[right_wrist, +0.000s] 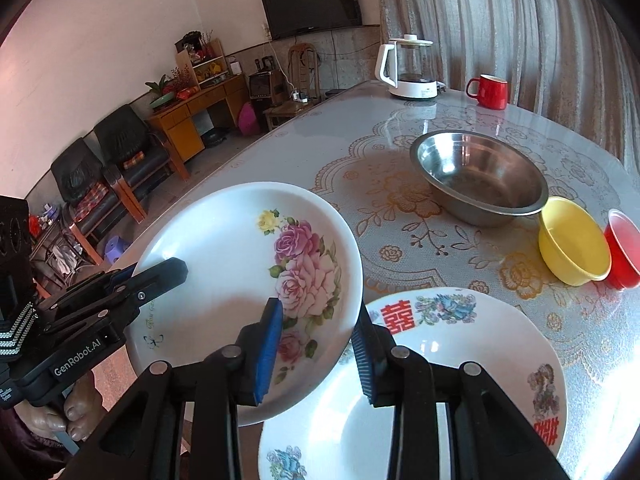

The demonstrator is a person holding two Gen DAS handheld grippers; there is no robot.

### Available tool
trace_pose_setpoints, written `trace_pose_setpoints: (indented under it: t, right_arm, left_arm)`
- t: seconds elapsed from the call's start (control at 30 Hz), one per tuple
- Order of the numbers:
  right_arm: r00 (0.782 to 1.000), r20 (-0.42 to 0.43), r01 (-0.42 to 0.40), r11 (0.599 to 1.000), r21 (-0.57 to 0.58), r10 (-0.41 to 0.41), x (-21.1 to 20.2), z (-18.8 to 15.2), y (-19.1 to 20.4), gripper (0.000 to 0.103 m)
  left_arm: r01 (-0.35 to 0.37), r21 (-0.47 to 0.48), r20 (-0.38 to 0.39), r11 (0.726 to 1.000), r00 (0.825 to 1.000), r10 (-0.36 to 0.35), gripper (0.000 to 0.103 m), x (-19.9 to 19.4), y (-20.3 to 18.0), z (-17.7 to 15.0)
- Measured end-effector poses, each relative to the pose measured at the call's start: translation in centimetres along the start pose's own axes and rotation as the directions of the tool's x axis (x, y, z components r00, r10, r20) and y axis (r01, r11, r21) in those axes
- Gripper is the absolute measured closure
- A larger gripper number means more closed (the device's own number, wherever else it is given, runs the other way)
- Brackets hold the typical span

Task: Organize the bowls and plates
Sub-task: 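Carry the rose-print plate over the red-character plate stack, then lower the rose-print plate flat onto the red-character plate stack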

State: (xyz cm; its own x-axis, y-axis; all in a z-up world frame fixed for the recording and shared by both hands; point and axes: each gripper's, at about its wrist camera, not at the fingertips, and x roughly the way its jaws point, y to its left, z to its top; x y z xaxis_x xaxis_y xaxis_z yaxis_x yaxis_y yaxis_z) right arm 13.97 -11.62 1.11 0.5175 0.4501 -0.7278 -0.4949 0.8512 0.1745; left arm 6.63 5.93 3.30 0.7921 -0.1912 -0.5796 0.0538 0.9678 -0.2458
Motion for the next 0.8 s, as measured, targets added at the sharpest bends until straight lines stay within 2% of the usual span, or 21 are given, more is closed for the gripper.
trace_pose_setpoints:
  t: [0.1, 0.37, 0.53, 0.8]
  right_arm:
    - [1.000, 0.019, 0.021, 0.999, 0.043, -0.022, -1.9, -1.3, -1.4, 0.069]
    - [0.990, 0.050, 0.123, 0.981, 0.149, -0.132, -6.5, -5.1, -4.5, 0.069]
    - [0.981, 0.047, 0.175, 0.958, 0.226, -0.190, -7.7, -7.0, -6.3, 0.069]
    - [0.970, 0.040, 0.222, 0.942, 0.252, -0.239, -7.9, -8.3, -7.0, 0.069]
  left_arm:
    - [0.045, 0.049, -0.002, 0.998, 0.999, -0.045, 0.081, 0.1, -2.2, 0.2]
    - [0.156, 0.156, -0.071, 0.975, 0.987, -0.147, 0.081, 1.4, -7.5, -0.3]
    - [0.194, 0.193, -0.117, 0.962, 0.978, -0.174, 0.080, 2.5, -9.7, -1.4]
    - [0.197, 0.216, -0.163, 0.956, 0.973, -0.163, 0.080, 3.9, -10.5, -2.6]
